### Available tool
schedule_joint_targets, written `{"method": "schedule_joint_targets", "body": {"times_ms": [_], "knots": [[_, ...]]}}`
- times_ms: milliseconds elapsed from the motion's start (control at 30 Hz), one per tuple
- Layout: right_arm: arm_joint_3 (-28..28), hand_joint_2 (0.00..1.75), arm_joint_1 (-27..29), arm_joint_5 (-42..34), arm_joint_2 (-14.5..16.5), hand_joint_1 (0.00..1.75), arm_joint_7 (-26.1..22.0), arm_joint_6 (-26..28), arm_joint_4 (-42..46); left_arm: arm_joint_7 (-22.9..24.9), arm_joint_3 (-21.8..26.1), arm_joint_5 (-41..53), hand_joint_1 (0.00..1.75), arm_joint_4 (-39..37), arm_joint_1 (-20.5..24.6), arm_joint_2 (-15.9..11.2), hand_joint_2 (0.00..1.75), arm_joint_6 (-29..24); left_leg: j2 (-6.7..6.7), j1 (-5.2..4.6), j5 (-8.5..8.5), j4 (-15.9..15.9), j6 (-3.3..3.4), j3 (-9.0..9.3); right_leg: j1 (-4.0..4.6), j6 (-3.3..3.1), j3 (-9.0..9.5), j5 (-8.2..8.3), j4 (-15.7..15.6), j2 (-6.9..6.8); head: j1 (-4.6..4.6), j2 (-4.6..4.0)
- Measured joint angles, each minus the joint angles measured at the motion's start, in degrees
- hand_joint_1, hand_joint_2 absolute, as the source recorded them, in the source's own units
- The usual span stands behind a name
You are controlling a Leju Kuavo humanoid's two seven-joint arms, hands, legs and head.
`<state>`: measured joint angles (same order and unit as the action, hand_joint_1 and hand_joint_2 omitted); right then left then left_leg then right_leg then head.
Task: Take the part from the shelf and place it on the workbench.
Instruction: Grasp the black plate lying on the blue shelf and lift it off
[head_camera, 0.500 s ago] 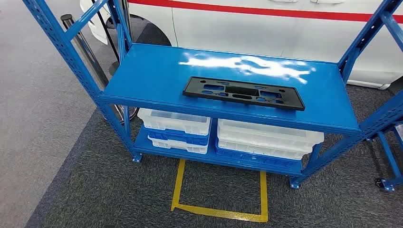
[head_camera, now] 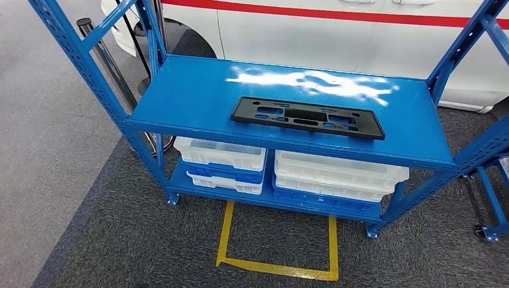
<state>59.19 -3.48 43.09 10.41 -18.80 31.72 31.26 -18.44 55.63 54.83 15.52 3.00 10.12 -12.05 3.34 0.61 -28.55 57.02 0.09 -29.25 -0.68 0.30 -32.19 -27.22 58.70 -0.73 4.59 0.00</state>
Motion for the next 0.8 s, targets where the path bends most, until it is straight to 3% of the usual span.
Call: {"method": "schedule_joint_targets", "body": {"times_ms": [400,800], "knots": [[-13.31,0.0,4.08,-2.17,2.93,0.0,-7.81,2.85,19.92,-1.09,1.34,3.85,0.0,-0.54,0.43,0.66,0.0,-0.02,0.0,0.0,0.0,0.0,0.0,0.0,-0.01,0.0,0.0,0.0,0.0,0.0,0.0,0.0],[-36.36,0.0,6.0,-0.79,3.51,0.0,-11.99,4.82,35.19,-1.81,1.59,7.66,0.0,-1.28,1.17,1.02,0.0,0.1,0.0,0.01,0.01,0.0,0.0,-0.01,-0.01,0.0,0.01,0.0,0.02,0.0,0.0,0.0]]}}
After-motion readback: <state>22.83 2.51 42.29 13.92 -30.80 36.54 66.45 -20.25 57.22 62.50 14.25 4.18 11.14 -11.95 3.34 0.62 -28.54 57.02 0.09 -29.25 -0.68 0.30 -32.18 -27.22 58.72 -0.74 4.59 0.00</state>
